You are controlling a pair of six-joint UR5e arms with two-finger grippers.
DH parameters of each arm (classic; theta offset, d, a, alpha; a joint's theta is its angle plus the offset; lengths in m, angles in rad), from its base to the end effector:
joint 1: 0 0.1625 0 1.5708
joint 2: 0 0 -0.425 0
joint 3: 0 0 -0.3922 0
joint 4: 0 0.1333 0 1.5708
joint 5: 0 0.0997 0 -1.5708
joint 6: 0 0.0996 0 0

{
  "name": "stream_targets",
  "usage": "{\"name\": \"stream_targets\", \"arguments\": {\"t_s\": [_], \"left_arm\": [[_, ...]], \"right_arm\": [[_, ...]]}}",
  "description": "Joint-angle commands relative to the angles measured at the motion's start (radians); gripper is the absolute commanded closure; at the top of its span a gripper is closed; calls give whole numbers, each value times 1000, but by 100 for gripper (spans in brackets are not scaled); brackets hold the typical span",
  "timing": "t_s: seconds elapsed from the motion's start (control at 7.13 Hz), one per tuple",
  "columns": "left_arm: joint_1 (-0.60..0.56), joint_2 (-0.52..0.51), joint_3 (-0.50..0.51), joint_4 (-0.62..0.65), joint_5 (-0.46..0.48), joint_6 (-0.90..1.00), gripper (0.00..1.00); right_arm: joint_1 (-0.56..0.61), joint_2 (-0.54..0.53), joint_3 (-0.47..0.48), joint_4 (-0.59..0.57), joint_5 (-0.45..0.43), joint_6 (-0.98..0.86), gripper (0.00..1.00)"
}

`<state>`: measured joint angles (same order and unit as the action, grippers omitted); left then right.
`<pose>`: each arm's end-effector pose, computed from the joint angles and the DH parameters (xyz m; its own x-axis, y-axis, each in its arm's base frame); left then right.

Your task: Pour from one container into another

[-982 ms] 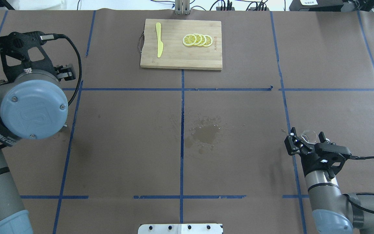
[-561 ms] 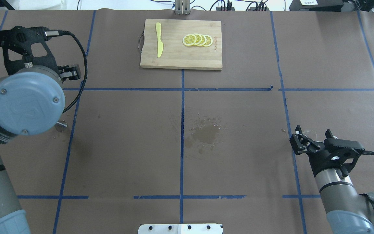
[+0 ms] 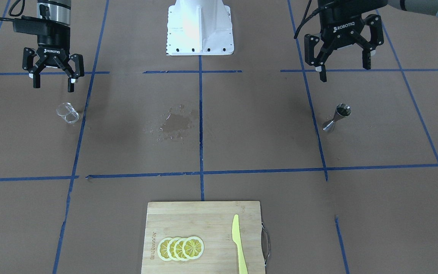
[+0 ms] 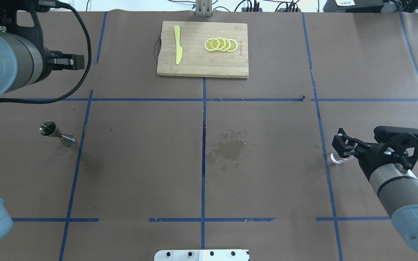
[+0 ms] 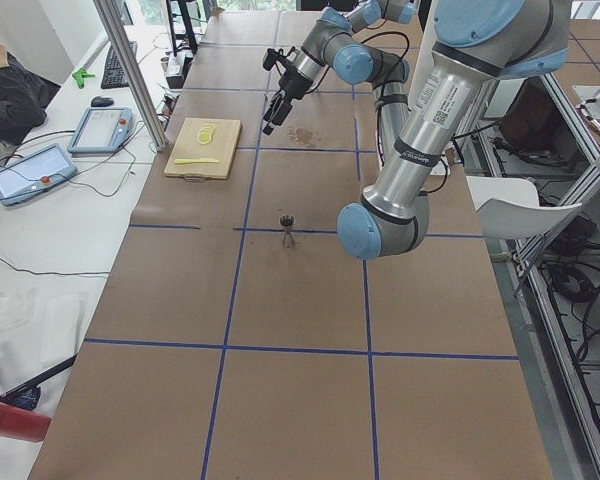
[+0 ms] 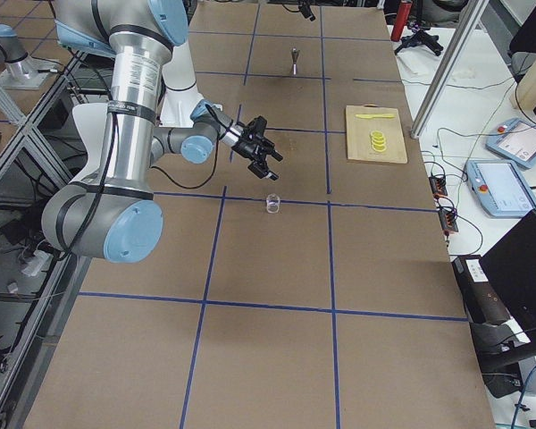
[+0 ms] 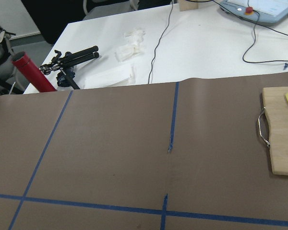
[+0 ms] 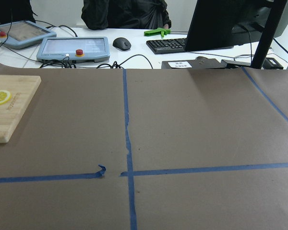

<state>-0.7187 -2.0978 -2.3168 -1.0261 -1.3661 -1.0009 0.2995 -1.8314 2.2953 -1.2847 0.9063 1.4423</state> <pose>0.2513 -0.4238 0.1613 0.8757 -0.0642 -0.4786 0.3254 0.8106 0.4869 -0.2938 -0.2945 0.3871 0.7746 0.1336 0.6182 -0.5391 0.6506 0.5348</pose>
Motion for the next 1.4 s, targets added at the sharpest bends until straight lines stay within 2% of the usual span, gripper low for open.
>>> {"name": "stream_targets", "arguments": {"t_s": [0.0,0.14,0.42,0.56,0.7,0.84,1.12,1.26], "left_arm": [[-145,24,78,-163,-196,301,0],[-224,50,144,-236,-288,415,0],[-374,122,247,-349,-429,710,0],[-436,140,284,-368,-482,735,0],[-488,142,351,-370,-508,849,0],[-561,142,425,-371,-572,983,0],[-684,168,586,-411,-699,1207,0],[-720,217,643,-461,-768,1292,0]], "right_arm": [[280,15,18,2,386,-281,0],[443,39,4,-1,610,-427,0],[713,59,-94,-5,992,-663,0],[851,66,-173,-10,1183,-803,0],[950,66,-257,-11,1285,-976,0],[993,66,-299,-39,1331,-1097,0],[1050,64,-298,-210,1362,-1283,0],[1096,66,-300,-305,1375,-1415,0]]}}
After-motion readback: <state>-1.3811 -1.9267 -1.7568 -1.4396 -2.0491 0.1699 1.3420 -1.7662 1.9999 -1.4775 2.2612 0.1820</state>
